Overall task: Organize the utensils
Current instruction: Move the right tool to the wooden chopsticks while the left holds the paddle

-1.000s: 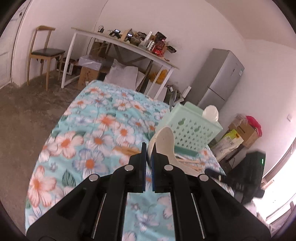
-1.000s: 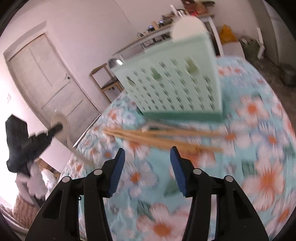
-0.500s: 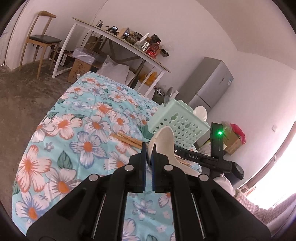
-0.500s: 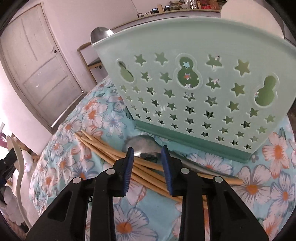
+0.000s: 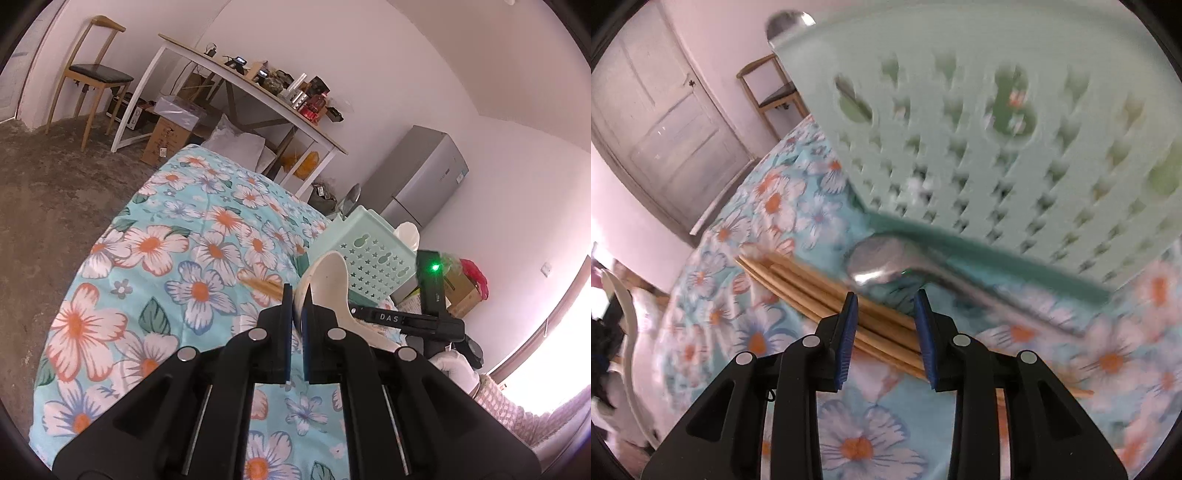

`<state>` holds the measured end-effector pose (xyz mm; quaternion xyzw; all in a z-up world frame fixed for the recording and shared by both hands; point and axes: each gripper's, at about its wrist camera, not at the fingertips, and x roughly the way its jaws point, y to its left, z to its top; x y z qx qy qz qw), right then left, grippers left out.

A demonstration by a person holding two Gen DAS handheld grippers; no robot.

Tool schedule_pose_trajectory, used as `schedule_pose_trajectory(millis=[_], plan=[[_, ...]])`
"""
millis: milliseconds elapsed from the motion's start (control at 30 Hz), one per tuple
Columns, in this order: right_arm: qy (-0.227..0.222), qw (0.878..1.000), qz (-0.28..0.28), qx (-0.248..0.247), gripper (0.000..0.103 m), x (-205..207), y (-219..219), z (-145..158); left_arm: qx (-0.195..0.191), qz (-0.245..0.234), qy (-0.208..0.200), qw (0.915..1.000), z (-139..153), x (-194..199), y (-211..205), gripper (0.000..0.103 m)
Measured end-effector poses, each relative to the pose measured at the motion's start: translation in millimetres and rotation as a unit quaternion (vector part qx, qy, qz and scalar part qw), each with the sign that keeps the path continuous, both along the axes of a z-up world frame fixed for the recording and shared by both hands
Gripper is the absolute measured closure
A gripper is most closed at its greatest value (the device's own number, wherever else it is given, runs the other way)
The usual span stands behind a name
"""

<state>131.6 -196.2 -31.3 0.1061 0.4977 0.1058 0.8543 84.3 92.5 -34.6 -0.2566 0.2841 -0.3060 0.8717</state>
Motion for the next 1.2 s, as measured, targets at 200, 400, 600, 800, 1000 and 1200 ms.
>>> schedule_pose_trajectory(millis=[200, 400, 600, 800, 1000, 1200], plan=[[-0.010, 1.000, 0.016, -0.002, 0.070, -20.6, 8.3, 5.6, -0.004, 0.016, -0.009, 0.9998, 6.2, -3.9, 13.2, 0.100], [-0.021, 0.998, 0.048, -0.025, 0.069, -54.5, 23.9, 5.5, -0.012, 0.029, -0.011, 0.9995, 8.3, -4.8, 24.9, 0.100], [-0.049, 0.997, 0.054, -0.036, 0.064, -63.8, 22.8, 18.0, -0.009, 0.034, -0.011, 0.9993, 9.5, -6.0, 27.3, 0.100], [-0.052, 0.999, 0.005, -0.006, 0.063, -25.9, 0.8, 19.0, -0.007, 0.036, -0.011, 0.9993, 9.7, -6.9, 27.8, 0.100], [-0.037, 0.999, 0.025, 0.006, 0.052, -21.2, 8.9, 5.2, -0.006, 0.040, -0.004, 0.9992, 6.5, -6.7, 29.7, 0.100], [-0.037, 0.999, 0.033, 0.006, 0.044, -36.4, 12.3, 13.1, -0.008, 0.037, -0.001, 0.9993, 3.7, -2.7, 26.5, 0.100]])
